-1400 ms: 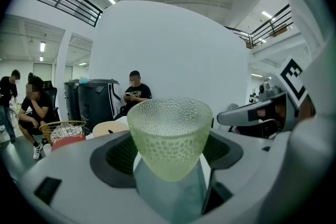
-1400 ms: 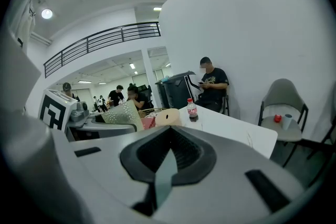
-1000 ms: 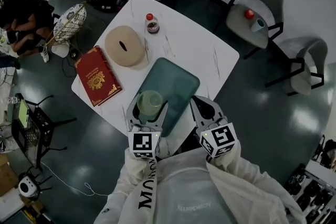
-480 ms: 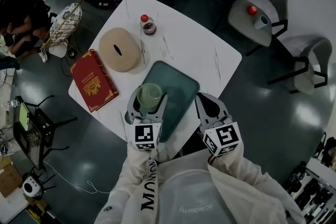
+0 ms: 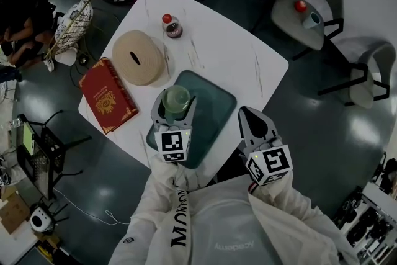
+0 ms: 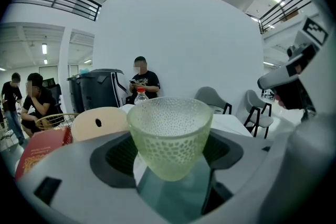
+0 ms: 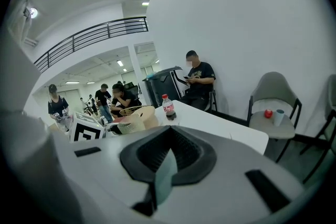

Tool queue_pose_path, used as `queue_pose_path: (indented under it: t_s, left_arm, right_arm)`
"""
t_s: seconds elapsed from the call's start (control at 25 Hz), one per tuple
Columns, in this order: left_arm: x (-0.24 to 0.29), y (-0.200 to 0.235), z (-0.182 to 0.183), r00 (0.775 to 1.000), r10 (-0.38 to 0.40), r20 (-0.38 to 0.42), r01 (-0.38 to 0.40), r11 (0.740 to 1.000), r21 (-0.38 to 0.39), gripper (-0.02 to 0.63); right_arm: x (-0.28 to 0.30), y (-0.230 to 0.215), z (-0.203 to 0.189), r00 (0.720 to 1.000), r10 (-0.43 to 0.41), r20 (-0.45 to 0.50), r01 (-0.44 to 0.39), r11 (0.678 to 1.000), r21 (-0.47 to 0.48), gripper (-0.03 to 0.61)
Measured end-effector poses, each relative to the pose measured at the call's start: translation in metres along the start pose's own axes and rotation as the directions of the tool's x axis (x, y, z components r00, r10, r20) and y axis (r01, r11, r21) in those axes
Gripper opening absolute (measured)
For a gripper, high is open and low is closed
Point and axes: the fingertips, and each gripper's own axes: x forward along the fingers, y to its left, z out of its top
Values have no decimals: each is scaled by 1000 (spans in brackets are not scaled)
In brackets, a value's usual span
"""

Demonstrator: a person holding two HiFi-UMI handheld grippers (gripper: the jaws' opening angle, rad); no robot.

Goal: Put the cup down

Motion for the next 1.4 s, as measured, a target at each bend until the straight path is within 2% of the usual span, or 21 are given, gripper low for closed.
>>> queue_pose_path:
  t_s: [0.12, 0.4, 0.76, 1.4]
  left_arm:
    - [10, 0, -12, 1000, -5, -17, 4, 1000, -6, 383]
    - [34, -1, -13, 1000, -24, -15, 25, 999, 20, 382]
    - [64, 3, -30, 999, -12, -34, 13, 1000, 19, 383]
    - [82, 10, -41, 999, -18, -48, 18, 1000, 14, 383]
  right_arm:
    - [0, -6, 0, 1000, -11, -6, 11, 1000, -5, 5]
    - [-2, -23, -13, 998, -45, -37, 46, 999, 14, 5]
    - [-5, -37, -24, 994, -73, -78, 75, 997, 19, 5]
    - [-1, -39, -34, 991, -84, -108, 87, 996, 27, 5]
